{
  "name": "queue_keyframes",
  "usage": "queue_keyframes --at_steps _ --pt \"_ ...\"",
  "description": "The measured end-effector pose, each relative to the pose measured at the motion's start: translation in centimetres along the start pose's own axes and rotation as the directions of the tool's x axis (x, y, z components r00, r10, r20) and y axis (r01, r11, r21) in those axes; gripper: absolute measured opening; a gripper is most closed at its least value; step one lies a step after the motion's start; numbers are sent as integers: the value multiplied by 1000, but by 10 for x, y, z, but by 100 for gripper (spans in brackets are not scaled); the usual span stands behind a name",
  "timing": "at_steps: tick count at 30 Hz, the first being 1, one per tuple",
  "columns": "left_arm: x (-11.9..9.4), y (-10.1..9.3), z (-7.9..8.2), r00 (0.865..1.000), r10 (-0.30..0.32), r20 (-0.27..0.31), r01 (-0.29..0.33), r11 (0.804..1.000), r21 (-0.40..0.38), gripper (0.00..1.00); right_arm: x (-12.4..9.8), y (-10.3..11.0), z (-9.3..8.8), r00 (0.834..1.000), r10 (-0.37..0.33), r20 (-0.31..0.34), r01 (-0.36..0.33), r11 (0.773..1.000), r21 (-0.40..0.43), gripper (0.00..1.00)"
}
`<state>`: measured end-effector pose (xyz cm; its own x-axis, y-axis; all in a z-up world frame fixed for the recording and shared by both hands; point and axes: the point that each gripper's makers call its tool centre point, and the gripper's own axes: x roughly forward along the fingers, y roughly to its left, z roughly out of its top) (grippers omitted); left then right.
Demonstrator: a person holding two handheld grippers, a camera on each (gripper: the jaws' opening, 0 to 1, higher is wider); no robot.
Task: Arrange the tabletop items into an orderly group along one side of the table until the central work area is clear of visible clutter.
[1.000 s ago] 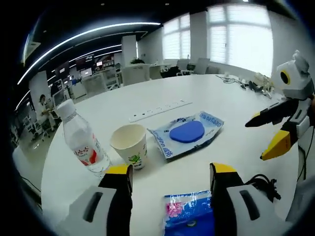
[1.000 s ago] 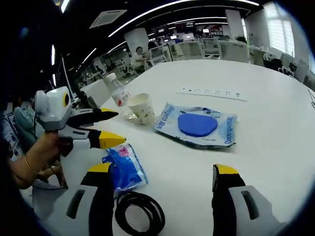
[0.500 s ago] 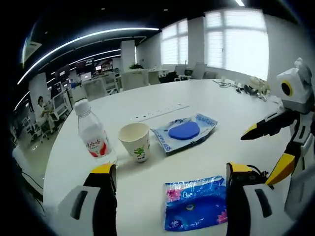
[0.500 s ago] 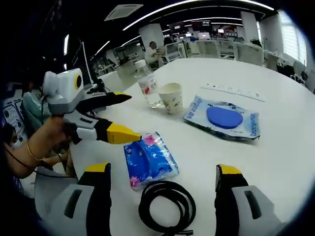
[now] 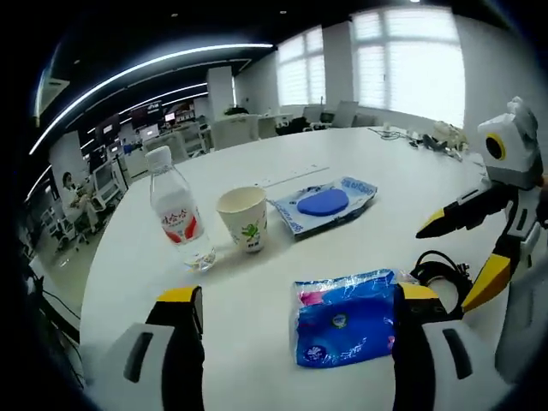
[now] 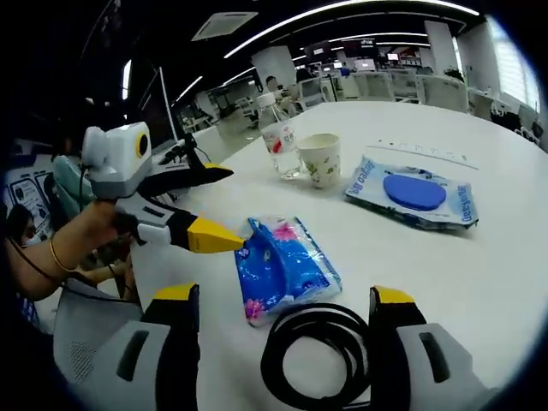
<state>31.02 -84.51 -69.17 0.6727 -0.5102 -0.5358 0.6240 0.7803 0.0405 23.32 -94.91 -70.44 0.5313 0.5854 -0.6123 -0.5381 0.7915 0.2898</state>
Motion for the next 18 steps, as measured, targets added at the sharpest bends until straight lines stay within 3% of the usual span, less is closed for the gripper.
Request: queue_keyframes --at_steps 8,13,18 --pt "-4 6 -24 999 11 -35 -11 1000 1 72 11 5 -3 999 -31 14 31 1000 -6 62" --pt "-4 6 -27 1000 4 -8 -4 1000 -22 60 18 4 -5 998 -60 -5 60 998 31 55" --pt "1 6 -33 1000 -6 -27 5 1000 -26 49 24 2 -9 995 -103 -15 104 993 48 47"
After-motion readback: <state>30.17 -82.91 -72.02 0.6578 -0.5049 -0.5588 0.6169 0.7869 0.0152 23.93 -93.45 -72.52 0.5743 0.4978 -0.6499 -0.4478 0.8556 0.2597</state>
